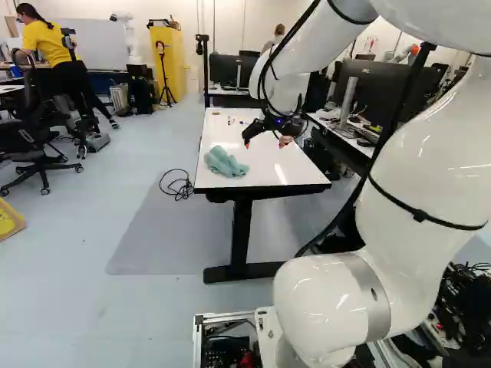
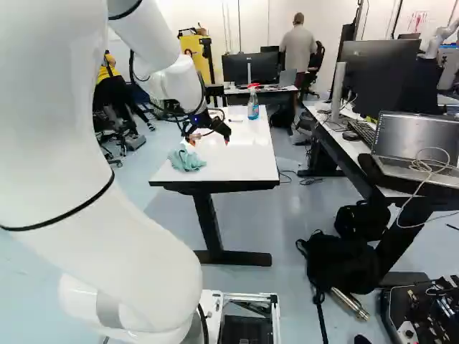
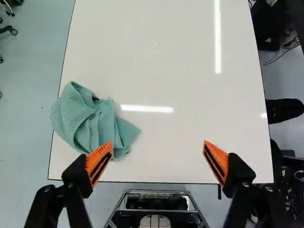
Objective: Clean the table with the green towel
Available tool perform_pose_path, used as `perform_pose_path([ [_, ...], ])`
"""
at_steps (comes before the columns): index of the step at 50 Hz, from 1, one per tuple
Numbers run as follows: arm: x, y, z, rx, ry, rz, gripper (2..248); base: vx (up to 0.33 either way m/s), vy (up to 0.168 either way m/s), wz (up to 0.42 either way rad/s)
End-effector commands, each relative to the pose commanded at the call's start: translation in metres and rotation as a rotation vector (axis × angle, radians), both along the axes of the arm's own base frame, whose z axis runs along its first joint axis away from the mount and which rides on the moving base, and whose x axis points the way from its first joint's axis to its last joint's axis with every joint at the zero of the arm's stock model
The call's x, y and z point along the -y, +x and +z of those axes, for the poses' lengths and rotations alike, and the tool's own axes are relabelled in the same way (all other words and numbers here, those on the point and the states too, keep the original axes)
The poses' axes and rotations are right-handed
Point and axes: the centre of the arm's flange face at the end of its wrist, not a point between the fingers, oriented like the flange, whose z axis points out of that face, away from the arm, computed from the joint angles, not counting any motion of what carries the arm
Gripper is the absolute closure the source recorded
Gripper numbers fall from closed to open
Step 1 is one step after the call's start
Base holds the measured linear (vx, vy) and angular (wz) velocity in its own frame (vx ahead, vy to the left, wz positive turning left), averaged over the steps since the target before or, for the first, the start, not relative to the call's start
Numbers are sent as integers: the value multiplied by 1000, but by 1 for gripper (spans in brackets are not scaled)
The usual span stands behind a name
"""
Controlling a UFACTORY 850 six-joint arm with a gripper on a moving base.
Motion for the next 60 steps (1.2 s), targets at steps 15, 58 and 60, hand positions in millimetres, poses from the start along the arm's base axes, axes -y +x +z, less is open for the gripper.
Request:
perform_pose_path([
  [15, 0, -2, -4, 13, 0, 0, 3, 0, 0, 0],
  [58, 1, -26, -35, 130, 1, -1, 3, 0, 0, 0],
  [60, 1, -28, -37, 138, 1, -1, 3, 0, 0, 0],
])
